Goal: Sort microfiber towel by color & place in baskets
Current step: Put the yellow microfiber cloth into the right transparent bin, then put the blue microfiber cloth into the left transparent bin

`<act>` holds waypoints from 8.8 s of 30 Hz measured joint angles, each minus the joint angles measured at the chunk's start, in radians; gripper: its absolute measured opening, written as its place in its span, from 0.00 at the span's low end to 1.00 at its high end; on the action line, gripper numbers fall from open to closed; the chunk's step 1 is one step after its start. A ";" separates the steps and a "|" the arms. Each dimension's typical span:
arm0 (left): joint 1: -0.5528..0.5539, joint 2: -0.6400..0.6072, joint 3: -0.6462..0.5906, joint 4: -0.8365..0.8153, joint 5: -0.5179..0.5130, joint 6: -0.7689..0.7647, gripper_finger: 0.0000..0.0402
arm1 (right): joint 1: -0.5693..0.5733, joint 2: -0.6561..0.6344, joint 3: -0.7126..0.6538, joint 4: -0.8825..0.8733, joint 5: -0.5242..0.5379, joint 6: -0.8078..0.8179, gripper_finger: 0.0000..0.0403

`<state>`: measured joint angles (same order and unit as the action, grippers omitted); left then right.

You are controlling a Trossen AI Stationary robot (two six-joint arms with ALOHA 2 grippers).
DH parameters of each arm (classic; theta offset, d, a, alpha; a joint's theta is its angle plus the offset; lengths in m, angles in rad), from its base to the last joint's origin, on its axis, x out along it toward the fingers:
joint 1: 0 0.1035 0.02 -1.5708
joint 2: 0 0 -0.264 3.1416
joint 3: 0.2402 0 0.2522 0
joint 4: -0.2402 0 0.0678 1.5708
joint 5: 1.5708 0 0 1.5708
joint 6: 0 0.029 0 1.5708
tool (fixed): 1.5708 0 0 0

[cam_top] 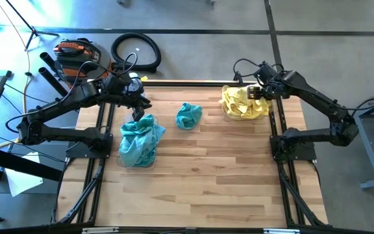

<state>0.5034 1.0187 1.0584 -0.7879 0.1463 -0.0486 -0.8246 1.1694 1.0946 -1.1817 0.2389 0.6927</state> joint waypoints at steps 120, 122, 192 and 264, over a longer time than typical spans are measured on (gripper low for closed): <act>0.000 0.029 0.000 0.038 -0.005 -0.002 0.21 | 0.007 0.269 -0.045 0.241 -0.048 -0.035 0.76; 0.000 0.041 0.000 0.036 -0.005 -0.003 0.21 | 0.007 0.318 -0.045 0.241 -0.048 -0.037 0.76; 0.000 0.081 0.000 0.037 -0.003 0.001 0.21 | 0.024 0.423 -0.045 -0.007 -0.114 0.091 0.76; -0.183 1.170 0.702 -0.184 -0.212 -0.098 0.02 | 0.736 -0.103 -0.046 0.107 0.232 0.376 0.76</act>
<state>0.3206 2.1887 1.7599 -0.9718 -0.0654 -0.1471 -0.0883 1.0668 1.0489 -1.0744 0.4713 1.0686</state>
